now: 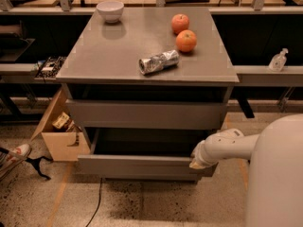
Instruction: Open middle drawer
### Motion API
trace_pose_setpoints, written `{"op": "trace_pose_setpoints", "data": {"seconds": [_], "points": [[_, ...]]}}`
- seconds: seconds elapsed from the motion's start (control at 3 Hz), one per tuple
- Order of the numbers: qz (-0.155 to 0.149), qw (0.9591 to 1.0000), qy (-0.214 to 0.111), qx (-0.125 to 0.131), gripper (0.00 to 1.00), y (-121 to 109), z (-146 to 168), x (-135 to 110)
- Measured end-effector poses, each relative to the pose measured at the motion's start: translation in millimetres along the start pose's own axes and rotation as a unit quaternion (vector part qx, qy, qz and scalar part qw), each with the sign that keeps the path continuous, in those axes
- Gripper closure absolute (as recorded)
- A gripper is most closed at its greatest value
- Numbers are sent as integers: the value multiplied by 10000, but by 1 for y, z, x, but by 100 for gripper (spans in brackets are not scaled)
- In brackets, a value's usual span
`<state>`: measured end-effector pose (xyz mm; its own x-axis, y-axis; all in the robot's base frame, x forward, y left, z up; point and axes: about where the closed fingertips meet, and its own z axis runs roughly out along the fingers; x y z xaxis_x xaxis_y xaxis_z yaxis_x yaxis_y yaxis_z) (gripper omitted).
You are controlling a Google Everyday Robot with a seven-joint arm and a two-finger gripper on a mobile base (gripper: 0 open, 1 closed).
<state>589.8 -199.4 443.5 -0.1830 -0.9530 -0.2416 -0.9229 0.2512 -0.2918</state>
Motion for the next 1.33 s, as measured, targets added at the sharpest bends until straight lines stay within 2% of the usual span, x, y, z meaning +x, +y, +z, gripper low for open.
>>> {"op": "trace_pose_setpoints", "data": {"seconds": [0.33, 0.67, 1.33], "points": [[0, 10000, 0, 0, 100, 0, 0, 0], [263, 9996, -1, 66, 100, 23, -13, 22], [263, 9996, -22, 47, 100, 27, -13, 23]]}}
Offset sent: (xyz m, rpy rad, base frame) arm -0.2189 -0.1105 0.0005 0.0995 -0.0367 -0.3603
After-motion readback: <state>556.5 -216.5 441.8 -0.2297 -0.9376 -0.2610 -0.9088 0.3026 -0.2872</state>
